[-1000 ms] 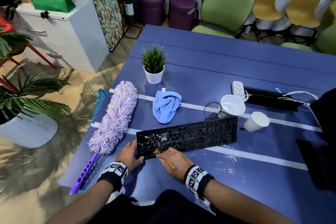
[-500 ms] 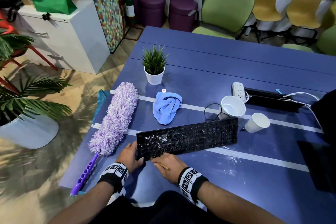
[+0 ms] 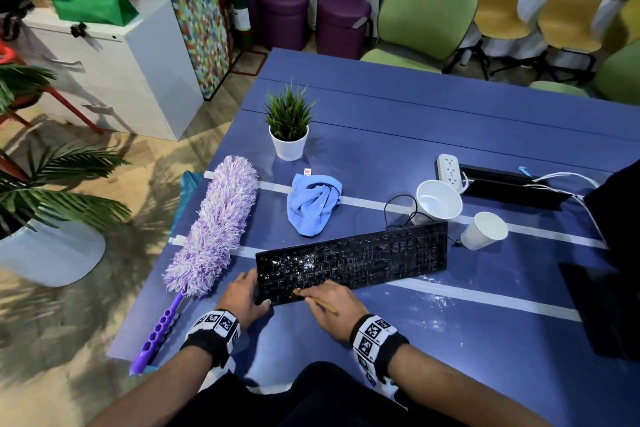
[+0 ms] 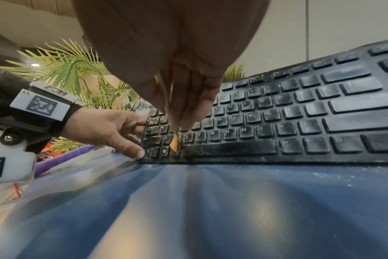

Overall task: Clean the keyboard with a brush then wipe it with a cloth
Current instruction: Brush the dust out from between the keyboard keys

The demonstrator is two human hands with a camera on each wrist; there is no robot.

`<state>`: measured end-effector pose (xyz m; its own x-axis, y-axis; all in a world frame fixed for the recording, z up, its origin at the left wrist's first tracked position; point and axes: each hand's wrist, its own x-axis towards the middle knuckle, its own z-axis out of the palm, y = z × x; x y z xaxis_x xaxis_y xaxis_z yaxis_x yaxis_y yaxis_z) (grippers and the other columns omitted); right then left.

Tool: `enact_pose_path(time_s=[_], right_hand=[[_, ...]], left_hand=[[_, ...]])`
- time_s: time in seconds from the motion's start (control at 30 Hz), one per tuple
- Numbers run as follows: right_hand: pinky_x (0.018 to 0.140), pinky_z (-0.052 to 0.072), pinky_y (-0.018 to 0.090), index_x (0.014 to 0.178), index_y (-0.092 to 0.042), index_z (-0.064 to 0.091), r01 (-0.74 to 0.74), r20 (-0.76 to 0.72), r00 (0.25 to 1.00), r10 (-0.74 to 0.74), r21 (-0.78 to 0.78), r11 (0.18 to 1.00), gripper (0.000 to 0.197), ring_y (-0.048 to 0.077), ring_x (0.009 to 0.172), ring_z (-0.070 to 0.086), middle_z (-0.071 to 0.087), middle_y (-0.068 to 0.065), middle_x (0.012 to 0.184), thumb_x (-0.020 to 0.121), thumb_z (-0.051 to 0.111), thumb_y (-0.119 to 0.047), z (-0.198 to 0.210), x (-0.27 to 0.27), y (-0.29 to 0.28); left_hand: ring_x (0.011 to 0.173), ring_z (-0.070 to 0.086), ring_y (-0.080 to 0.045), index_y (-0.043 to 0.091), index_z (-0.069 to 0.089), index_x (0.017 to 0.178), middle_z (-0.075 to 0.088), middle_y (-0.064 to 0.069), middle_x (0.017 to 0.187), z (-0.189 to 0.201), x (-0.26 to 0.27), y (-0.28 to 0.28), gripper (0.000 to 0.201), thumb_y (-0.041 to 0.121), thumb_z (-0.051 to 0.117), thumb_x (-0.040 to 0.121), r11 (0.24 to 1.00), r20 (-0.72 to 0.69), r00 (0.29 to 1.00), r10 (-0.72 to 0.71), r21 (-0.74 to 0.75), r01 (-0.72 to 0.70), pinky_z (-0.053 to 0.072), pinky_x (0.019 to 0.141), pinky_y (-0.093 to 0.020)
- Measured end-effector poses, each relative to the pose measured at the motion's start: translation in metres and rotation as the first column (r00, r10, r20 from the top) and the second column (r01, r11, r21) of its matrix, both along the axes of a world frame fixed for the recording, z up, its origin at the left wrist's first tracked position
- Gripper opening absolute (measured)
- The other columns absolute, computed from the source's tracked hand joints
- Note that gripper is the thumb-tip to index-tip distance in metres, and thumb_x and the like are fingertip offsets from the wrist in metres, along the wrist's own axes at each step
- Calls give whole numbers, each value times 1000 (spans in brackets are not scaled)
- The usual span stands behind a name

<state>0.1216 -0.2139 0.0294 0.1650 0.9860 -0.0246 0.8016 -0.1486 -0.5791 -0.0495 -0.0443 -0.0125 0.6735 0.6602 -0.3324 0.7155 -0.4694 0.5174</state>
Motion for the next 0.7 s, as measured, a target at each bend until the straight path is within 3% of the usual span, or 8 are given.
enact_pose_path(time_s=[0.13,0.27,0.37,0.47,0.53,0.6,0.67,0.7], right_hand=[[83,50,28,110,-19,68,12,-28,1000,-13,-27,1000,30,22,88,61,72,7,96,91,45,-23,0,-1,-1],[72,51,24,94,-19,73,235,-24,972,-234,74,969,23,16,75,60,71,1,75,85,52,-19,5,7,-7],[68,55,25,85,-19,73,371,-132,924,-358,86,925,15,11,71,65,73,-4,80,82,58,-17,2,14,-9],[71,57,25,92,-23,73,301,-234,931,-281,52,952,20,0,71,65,74,-9,89,89,55,-28,-4,9,-6],[75,55,22,96,-20,74,271,-232,936,-264,-1,962,22,0,70,63,73,-12,95,93,54,-29,2,8,-3],[76,51,20,89,-15,76,285,-111,949,-295,-95,954,35,7,68,61,71,-13,98,97,47,-34,6,17,-2],[73,52,26,81,-12,75,364,100,930,-353,-137,921,49,19,68,64,74,-1,87,97,39,-41,4,28,-7],[71,53,27,81,-12,74,396,124,915,-383,-102,913,50,20,69,65,73,2,82,96,38,-43,4,33,-10]], left_hand=[[96,57,-28,21,43,124,54,-5,100,0,0,0,64,38,71,68,1000,6,1000,7,-3,-7,49,87,-35],[96,57,-27,21,41,125,54,-4,101,0,-1,0,65,40,70,70,1000,-2,1000,-6,-3,6,49,87,-35],[96,57,-28,21,42,124,53,-4,99,0,-1,0,64,39,69,70,1000,-2,1000,-9,0,9,49,87,-35],[94,56,-27,20,45,123,50,-1,93,2,0,0,61,36,71,70,1000,1,1000,-5,7,5,48,86,-33],[93,56,-27,19,46,123,49,0,92,3,0,0,61,36,71,70,1000,1,1000,-8,6,8,47,85,-33],[92,56,-26,19,46,123,51,-1,93,3,0,0,61,37,70,70,1000,-1,1000,-10,-2,10,48,85,-33],[89,56,-25,19,46,122,52,-2,93,4,0,0,61,37,70,70,1000,-5,1000,-5,-3,5,49,84,-33],[89,56,-24,20,46,122,52,-2,93,3,0,0,60,37,71,70,1000,-5,1000,-4,-1,4,49,84,-33]])
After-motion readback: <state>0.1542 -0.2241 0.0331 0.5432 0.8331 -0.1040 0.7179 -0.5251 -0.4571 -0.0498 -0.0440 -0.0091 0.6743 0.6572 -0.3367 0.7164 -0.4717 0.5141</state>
